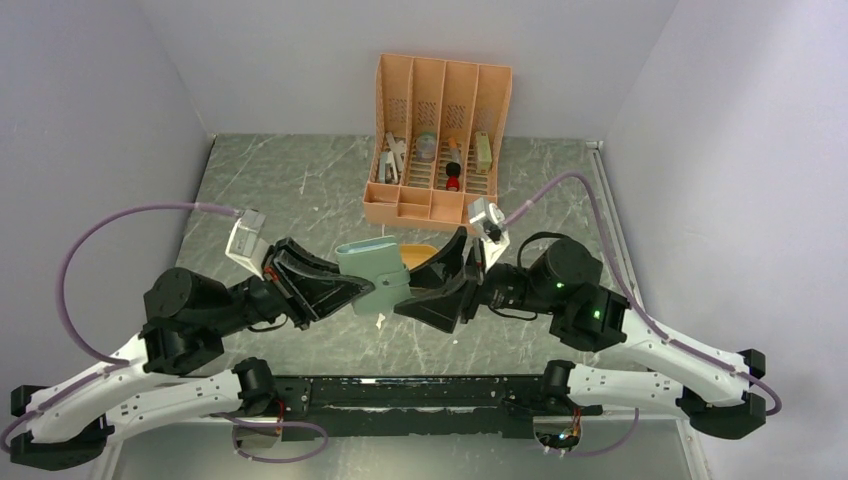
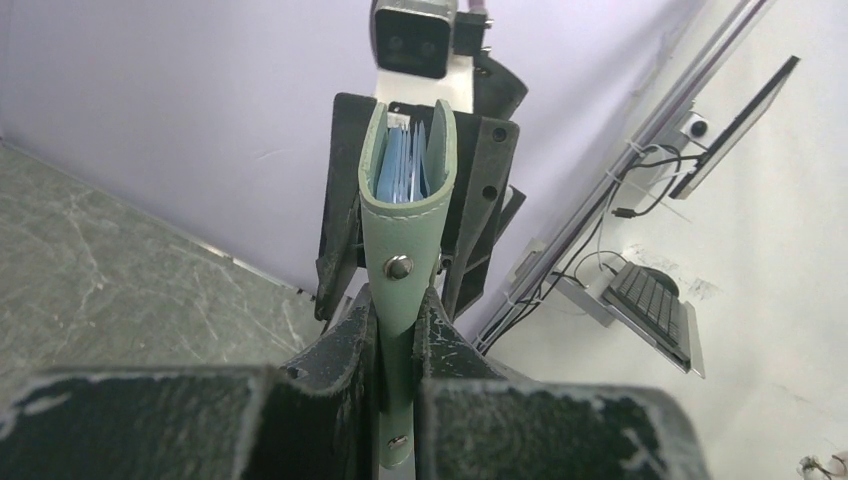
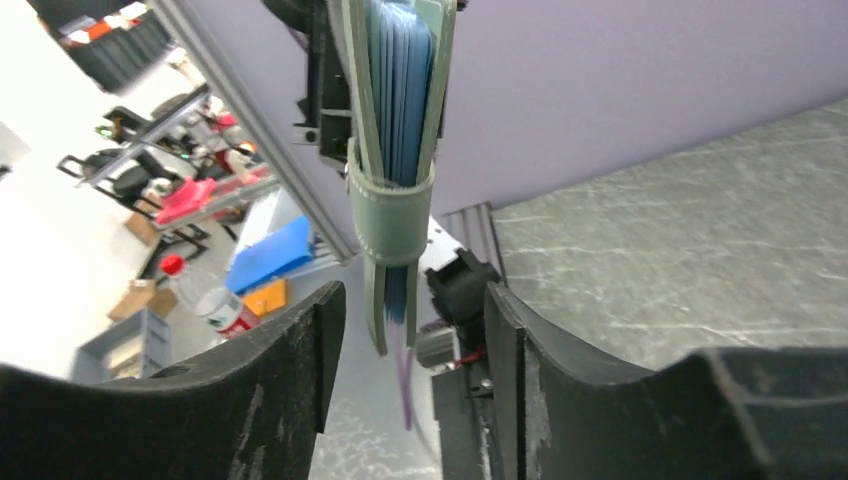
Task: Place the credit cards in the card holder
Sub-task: Close the card holder at the center of the board.
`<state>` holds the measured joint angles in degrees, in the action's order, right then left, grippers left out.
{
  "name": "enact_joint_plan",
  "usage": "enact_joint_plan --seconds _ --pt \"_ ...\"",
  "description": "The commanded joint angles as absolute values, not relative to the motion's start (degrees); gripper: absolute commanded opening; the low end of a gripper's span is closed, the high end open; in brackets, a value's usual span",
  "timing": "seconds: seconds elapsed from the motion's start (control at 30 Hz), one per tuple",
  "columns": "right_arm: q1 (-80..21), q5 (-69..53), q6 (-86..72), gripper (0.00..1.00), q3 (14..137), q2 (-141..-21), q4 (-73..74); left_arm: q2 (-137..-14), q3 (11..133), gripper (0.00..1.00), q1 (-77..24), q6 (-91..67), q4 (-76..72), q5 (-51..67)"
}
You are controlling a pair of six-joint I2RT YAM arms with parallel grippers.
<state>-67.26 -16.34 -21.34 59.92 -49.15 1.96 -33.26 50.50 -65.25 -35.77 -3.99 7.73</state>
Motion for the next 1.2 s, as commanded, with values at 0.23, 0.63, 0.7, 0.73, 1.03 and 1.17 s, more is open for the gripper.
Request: enact_joint_plan --seconds 0.23,0.63,0.7,0.73,1.03,1.17 --pt "-66.57 -27.95 -35.40 0.62 58.46 -49.20 -11.90 -32.77 55.50 0.05 -65.57 -32.66 -5.99 15.86" --pt "-66.63 -31.19 -38.78 0.32 59.16 -53.48 -14.50 -33.79 55.81 0.05 -65.57 -32.76 -8.61 18.61" --pt "-66.62 -30.73 -38.77 0.25 59.15 -53.76 -14.74 -34.19 55.81 0.05 -65.57 -32.80 -9.10 19.08" --pt "-66.62 -30.57 -38.65 0.23 59.19 -53.97 -14.76 -34.38 55.81 0.05 -65.57 -32.86 -9.40 19.27" --pt "-67.24 -19.99 -31.97 0.00 61.69 -53.09 -5.61 -35.44 55.51 0.43 -65.57 -33.80 -9.61 18.53" --pt "-67.39 -14.62 -30.15 0.00 60.22 -51.35 -5.35 -35.13 54.11 0.50 -65.59 -34.85 -10.96 18.31"
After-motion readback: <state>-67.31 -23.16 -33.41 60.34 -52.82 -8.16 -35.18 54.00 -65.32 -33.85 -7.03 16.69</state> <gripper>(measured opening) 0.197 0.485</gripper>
